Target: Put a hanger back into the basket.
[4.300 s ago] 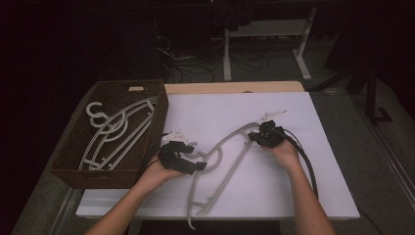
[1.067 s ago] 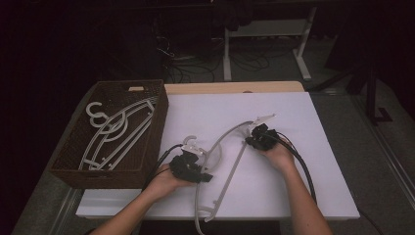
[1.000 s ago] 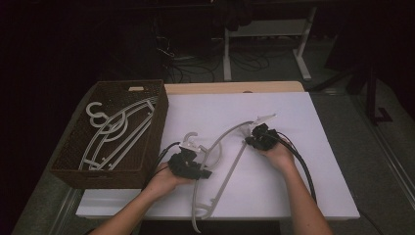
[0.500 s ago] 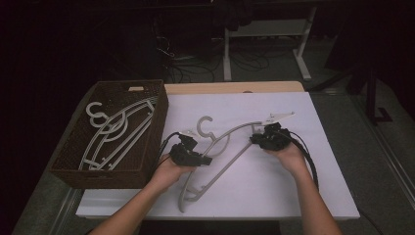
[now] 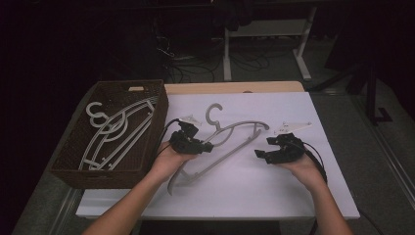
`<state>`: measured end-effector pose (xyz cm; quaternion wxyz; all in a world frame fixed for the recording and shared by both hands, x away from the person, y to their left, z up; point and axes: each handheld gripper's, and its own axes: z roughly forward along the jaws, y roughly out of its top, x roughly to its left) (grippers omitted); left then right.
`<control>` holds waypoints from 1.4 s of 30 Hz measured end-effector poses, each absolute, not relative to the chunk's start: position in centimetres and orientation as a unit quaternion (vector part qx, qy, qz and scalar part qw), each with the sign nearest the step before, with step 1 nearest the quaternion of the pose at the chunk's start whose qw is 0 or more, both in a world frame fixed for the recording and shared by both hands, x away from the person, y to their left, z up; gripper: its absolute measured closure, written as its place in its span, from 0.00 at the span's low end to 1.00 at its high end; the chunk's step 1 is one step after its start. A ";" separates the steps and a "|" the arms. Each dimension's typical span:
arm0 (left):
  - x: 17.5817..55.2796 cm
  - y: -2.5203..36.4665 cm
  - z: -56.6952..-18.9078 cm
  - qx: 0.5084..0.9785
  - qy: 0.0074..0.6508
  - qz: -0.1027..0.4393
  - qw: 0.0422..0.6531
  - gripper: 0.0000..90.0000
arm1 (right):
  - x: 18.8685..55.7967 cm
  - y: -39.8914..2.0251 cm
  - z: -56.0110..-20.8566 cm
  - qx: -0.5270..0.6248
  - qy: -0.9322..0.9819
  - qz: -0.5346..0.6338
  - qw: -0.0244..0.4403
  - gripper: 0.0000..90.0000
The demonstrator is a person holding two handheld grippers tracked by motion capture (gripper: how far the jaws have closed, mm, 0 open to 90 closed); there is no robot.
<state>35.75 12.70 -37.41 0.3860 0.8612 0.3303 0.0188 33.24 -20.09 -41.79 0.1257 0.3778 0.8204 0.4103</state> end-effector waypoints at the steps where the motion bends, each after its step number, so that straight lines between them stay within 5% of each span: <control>1: 35.8 12.7 -36.9 0.861 0.330 0.021 0.387 0.89 | 33.0 -20.2 -41.8 0.379 0.820 0.412 0.125 0.26; 11: 36.2 15.4 -31.2 0.852 0.323 0.053 0.409 0.89 | 31.2 -21.3 -41.9 0.386 0.812 0.419 0.126 0.14; 25: 36.6 26.7 -23.4 0.820 0.348 0.116 0.439 0.89 | 31.2 -21.5 -42.0 0.394 0.808 0.418 0.130 0.11; 42: 36.8 42.1 -26.5 0.772 0.463 0.159 0.406 0.89 | 31.5 -21.6 -42.2 0.397 0.809 0.411 0.137 0.11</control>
